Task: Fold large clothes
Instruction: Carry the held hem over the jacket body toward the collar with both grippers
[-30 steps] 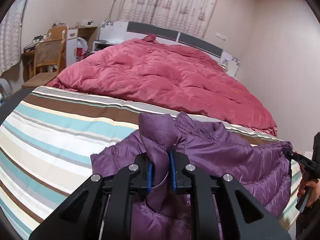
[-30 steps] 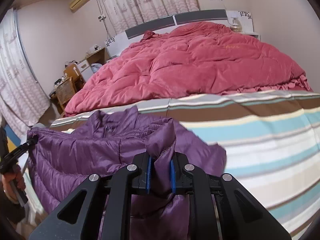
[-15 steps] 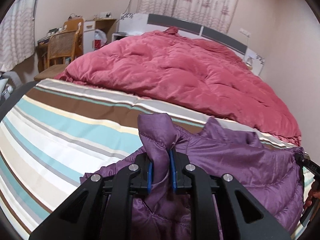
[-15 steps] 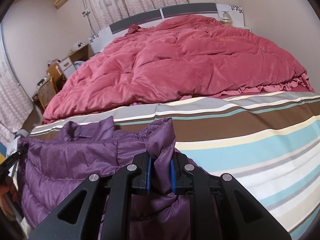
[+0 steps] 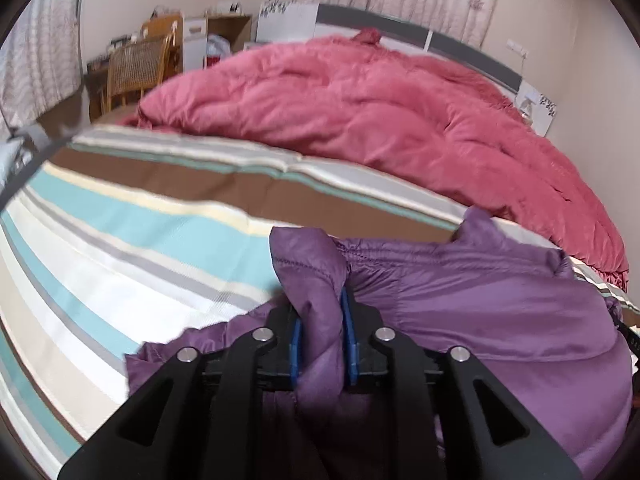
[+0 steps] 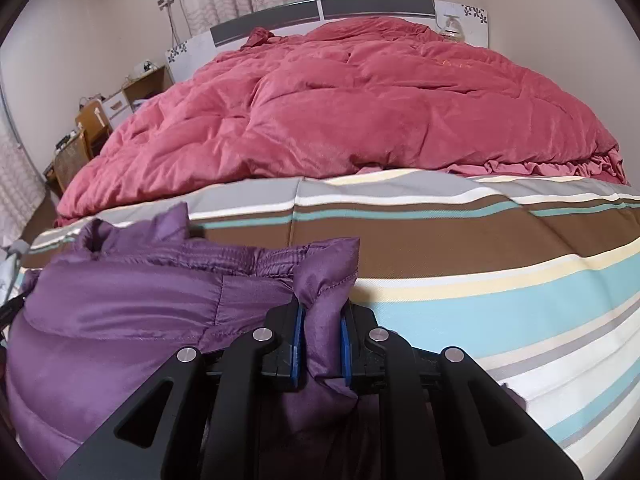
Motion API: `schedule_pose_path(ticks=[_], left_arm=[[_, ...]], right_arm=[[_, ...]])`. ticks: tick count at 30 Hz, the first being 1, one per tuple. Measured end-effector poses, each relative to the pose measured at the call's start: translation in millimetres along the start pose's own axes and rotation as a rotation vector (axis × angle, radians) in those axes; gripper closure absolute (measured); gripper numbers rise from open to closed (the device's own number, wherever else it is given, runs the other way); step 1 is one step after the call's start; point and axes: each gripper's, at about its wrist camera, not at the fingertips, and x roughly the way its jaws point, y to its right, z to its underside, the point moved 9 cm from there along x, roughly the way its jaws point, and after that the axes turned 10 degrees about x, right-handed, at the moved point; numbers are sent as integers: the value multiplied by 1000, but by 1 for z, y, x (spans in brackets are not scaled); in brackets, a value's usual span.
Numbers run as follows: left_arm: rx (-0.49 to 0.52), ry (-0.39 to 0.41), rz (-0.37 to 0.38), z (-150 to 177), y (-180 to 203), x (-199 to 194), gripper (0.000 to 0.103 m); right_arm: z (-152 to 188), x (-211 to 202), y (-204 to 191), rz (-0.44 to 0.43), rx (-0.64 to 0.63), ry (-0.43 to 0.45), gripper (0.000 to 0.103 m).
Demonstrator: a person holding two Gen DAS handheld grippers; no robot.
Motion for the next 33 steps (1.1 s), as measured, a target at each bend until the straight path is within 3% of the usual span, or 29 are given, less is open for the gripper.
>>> schedule_pose_path(ticks=[10,15,17,20,23,27,31,33], left_arm=[[-31,-5,15,9,-1,14,79],[-6,-8,-25,8,2,7,74],[14,-5,-38,8,5,-4,67],[33,78,-45,4,14,-44,58],[38,157,10,0,40,-84,53],[189,177,61,-4,104,-98,50],[361,115,-4,0,146,-65,50],[382,86,-34,5,149,-47,49]], right_arm=[[7,16,2,43,-7,-3,87],[6,17,1,60,-21,5,87],[6,17,1,64,-23,8,86],[6,16,1,74,-30,14,86],[7,15,0,88,-42,21,86],[7,13,-1,97,-50,26,86],[7,13,0,100,-52,26,86],[7,13,0,103,-54,26,86]])
